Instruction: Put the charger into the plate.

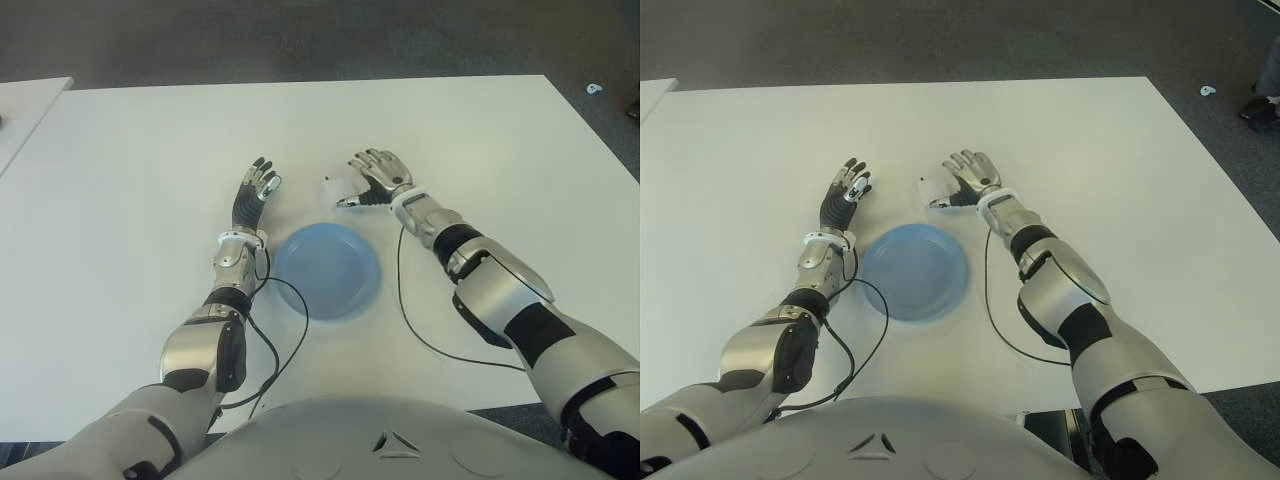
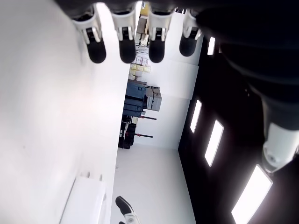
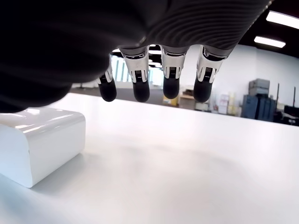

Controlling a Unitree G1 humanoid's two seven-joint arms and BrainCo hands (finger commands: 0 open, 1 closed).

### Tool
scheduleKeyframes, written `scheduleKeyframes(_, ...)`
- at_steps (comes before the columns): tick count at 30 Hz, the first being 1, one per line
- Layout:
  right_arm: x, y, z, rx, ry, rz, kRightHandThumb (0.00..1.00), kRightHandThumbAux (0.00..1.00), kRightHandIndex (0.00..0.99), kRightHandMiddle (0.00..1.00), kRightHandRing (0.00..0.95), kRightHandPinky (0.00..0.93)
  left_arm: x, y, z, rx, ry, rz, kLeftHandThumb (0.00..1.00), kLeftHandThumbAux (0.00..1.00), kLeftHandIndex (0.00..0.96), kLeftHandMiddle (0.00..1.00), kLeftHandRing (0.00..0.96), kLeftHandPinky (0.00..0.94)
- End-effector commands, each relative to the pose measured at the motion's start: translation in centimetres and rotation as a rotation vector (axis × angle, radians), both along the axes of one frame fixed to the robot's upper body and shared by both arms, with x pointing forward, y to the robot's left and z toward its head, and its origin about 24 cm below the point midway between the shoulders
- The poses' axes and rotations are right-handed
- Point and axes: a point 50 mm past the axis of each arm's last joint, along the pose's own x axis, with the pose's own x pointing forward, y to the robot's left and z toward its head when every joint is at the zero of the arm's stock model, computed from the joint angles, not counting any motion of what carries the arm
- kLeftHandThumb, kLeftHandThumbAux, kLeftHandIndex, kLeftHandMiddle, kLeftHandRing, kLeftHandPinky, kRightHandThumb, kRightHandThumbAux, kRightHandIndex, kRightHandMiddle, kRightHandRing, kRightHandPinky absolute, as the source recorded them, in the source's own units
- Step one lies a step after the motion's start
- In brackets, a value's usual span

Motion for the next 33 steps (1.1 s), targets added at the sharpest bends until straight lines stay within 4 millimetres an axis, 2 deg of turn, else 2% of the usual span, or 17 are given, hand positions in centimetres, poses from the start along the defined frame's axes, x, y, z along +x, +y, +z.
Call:
scheduleKeyframes(1,0.2,0.4,0.3,-0.031,0.005,0.019,0.256,0.157,0.0,0.0,0.0,0.0,-1.0,-0.2,-1.5,-0.01,0.075,-0.019,0.015,0.547,0.033,0.109,0.111,0.131)
scheduleKeyframes(33,-0.7,0.8,-1.0,-0.043,0.057,0.053,0.245,0.14,0.0,0.0,0.0,0.0,-1.2,-0.2,-1.4,-0.015,0.055,-0.028,0.029,0.528,0.044,0.125,0.127,0.145)
